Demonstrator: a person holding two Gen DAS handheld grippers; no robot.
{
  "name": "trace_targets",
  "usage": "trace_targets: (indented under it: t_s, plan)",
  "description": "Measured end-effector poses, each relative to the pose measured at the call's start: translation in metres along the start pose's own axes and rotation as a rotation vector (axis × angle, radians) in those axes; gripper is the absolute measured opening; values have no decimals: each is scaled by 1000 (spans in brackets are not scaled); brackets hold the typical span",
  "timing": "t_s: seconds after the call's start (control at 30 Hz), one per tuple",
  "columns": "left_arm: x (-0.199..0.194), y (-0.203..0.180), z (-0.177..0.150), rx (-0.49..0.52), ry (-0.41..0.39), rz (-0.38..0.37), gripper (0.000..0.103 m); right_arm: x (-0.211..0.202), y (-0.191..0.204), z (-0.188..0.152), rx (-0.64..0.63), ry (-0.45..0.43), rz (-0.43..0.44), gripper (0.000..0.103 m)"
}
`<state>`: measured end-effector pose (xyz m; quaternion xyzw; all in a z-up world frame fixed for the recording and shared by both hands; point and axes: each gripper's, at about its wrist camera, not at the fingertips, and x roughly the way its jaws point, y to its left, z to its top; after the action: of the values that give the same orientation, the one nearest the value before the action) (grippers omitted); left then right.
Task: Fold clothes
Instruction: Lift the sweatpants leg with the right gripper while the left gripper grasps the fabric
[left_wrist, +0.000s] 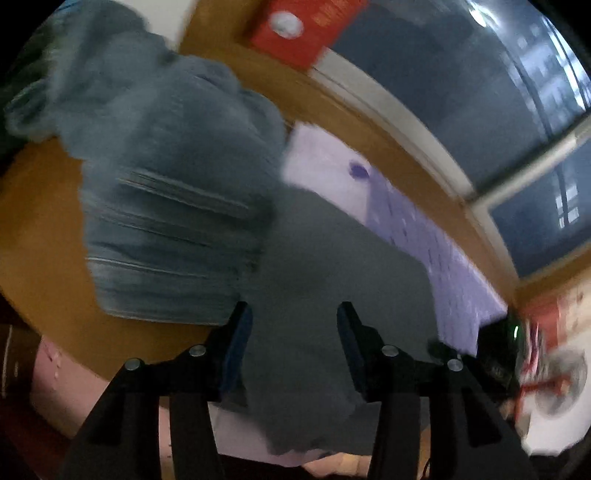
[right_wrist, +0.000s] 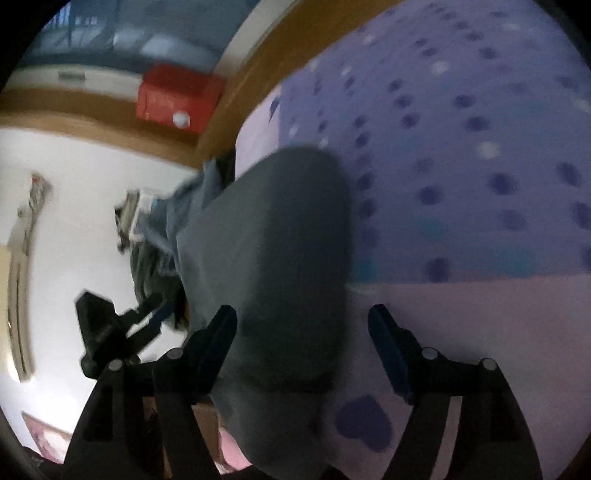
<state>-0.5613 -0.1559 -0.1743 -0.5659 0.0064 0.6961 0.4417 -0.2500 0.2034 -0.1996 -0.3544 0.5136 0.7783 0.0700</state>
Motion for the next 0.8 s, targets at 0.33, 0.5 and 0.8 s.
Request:
trace_targets:
  t_s: [0.33,0.5,0.8]
  plan:
    - [34,62,-2,-71,145,-129,66,43,48,0,-27,116,-248,64]
    - [24,61,6,-23,158,-134,57,45,58,-8,62,62,-274,27]
    - [-43,-43,45,246,28,-495,54,-38,96,-19,113,-201,-111,22]
